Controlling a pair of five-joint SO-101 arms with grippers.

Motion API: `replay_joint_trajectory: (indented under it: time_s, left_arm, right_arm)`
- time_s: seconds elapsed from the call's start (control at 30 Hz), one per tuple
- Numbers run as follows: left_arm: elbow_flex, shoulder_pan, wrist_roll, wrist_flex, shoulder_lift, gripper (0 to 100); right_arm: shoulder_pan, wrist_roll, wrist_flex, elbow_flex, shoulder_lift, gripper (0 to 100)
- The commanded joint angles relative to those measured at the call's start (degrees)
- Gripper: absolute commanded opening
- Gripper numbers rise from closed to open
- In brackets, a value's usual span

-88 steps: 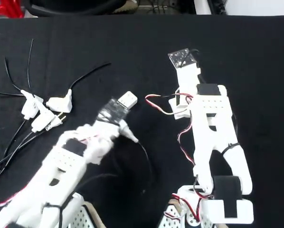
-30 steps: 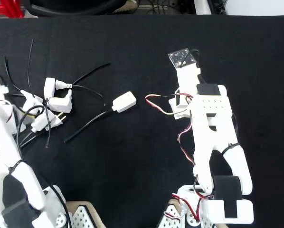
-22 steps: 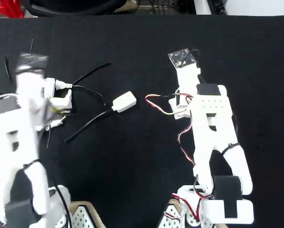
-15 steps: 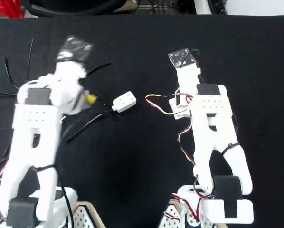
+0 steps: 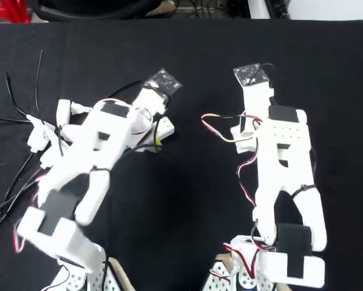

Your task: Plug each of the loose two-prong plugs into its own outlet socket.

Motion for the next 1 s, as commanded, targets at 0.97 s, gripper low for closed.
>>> replay_joint_trajectory:
  time_s: [0.97]
  left_arm:
    - [-5.67, 2.77, 4.75, -4.66, 9.93, 8]
  right_arm:
    - [0.88, 0.26, -0.44, -2.95, -0.22, 1.5]
